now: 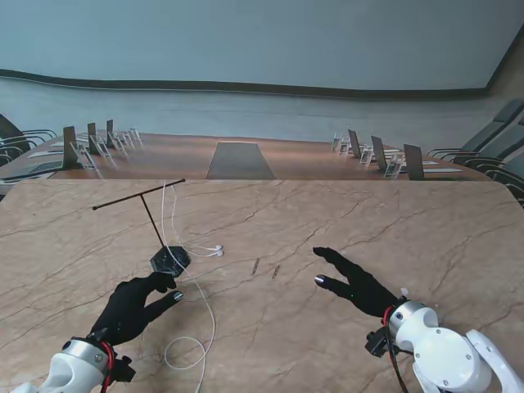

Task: Take the wired earphone off the rack, coil the cable and place them on the table

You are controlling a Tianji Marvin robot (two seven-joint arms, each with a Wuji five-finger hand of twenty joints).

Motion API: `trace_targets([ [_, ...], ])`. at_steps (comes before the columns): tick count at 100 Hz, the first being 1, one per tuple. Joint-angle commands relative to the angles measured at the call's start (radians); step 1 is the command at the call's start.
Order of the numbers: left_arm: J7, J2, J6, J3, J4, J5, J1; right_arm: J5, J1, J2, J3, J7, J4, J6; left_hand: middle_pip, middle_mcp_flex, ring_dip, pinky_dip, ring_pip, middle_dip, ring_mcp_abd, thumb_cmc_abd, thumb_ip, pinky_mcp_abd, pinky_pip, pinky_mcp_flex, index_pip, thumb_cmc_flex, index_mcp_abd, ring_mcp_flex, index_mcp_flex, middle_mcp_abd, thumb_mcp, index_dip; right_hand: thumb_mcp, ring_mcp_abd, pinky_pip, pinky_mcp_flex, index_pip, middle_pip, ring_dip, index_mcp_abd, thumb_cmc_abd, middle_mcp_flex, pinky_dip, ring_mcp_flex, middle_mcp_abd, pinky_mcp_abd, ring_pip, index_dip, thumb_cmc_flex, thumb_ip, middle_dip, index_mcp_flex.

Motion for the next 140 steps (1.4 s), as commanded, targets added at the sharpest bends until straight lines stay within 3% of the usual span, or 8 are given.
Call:
trace_targets([
  [1, 0.003, -0.006, 0.001, -0.009, 0.009, 0.002, 0.012, -0.004, -0.003, -0.005, -0.005, -0.001, -0.009, 0.009, 0.017, 0.010, 0.015, -0.012, 0.005, 0.023, 0.004, 0.036, 0.007, -0.003, 0.017, -0.020, 0.038, 0.017, 0.009, 0.006, -0.019, 0.000, -0.008, 0.020, -0.017, -0.029, 0.008, -0.009, -0.001, -0.022, -0.020, -0.020, 0.050, -0.023, 0.011, -0.040, -0.011, -0.050, -0.019, 0.006, -0.004, -0.022, -0.015, 0.001],
  [19, 0.035, -0.012, 0.001, -0.020, 0.035, 0.005, 0.005, -0.010, -0.001, -0.006, -0.009, -0.006, -0.012, 0.022, 0.006, -0.009, 0.003, -0.024, -0.008, 0.007, -0.011, 0.022, 0.013, -0.012, 0.005, -0.022, -0.007, 0.033, -0.013, -0.001, -0.037, -0.007, -0.007, 0.007, -0.018, -0.028, 0.008, -0.009, -0.001, -0.022, -0.020, -0.020, 0.049, -0.023, 0.011, -0.041, -0.011, -0.050, -0.019, 0.009, -0.003, -0.022, -0.015, 0.001],
  [38, 0.052, -0.012, -0.009, -0.017, 0.068, 0.026, -0.029, -0.017, 0.005, -0.006, -0.014, -0.010, -0.012, 0.029, -0.073, -0.101, -0.093, -0.085, -0.112, -0.087, -0.093, -0.005, 0.022, -0.038, -0.128, -0.033, -0.164, 0.044, -0.067, -0.051, -0.115, -0.062, -0.002, -0.119, -0.018, -0.028, 0.008, -0.009, -0.001, -0.022, -0.020, -0.019, 0.049, -0.023, 0.011, -0.041, -0.009, -0.049, -0.019, 0.010, -0.002, -0.022, -0.015, 0.001],
  [56, 0.046, -0.007, -0.016, -0.011, 0.094, 0.052, -0.069, -0.023, 0.004, -0.007, -0.017, -0.015, -0.016, 0.044, -0.124, -0.174, -0.167, -0.086, -0.203, -0.160, -0.148, -0.041, 0.032, -0.057, -0.231, -0.034, -0.262, 0.071, -0.073, -0.082, -0.189, -0.107, 0.006, -0.197, -0.018, -0.027, 0.008, -0.010, -0.001, -0.022, -0.020, -0.019, 0.048, -0.023, 0.011, -0.041, -0.010, -0.049, -0.019, 0.012, 0.000, -0.022, -0.015, 0.001],
  [68, 0.046, -0.004, -0.032, -0.002, 0.116, 0.069, -0.101, -0.028, 0.003, -0.008, -0.018, -0.020, -0.020, 0.052, -0.163, -0.210, -0.180, -0.068, -0.216, -0.222, -0.166, -0.052, 0.040, -0.058, -0.259, -0.034, -0.357, 0.111, -0.072, -0.078, -0.194, -0.128, 0.015, -0.258, -0.018, -0.027, 0.008, -0.009, -0.001, -0.022, -0.020, -0.018, 0.048, -0.023, 0.011, -0.041, -0.010, -0.049, -0.019, 0.014, 0.001, -0.022, -0.015, 0.001],
  [126, 0.015, 0.002, -0.066, 0.015, 0.165, 0.038, -0.179, -0.048, 0.008, -0.007, -0.019, -0.014, -0.034, 0.080, -0.138, -0.198, -0.167, -0.055, -0.210, -0.230, -0.162, -0.057, 0.043, -0.057, -0.274, -0.030, -0.333, 0.130, -0.068, -0.064, -0.187, -0.126, 0.017, -0.231, -0.019, -0.026, 0.009, -0.010, 0.002, -0.022, -0.019, -0.013, 0.048, -0.023, 0.013, -0.041, -0.008, -0.049, -0.019, 0.026, 0.002, -0.022, -0.015, 0.000],
  [140, 0.010, 0.002, -0.067, 0.000, 0.156, 0.037, -0.168, -0.051, 0.008, -0.006, -0.021, -0.013, -0.037, 0.080, -0.120, -0.184, -0.150, -0.047, -0.190, -0.213, -0.154, -0.056, 0.042, -0.057, -0.253, -0.030, -0.147, 0.132, -0.056, -0.056, -0.191, -0.120, 0.017, -0.118, -0.019, -0.025, 0.009, -0.010, 0.002, -0.022, -0.019, -0.013, 0.049, -0.024, 0.013, -0.041, -0.008, -0.049, -0.019, 0.028, 0.002, -0.021, -0.015, 0.000],
])
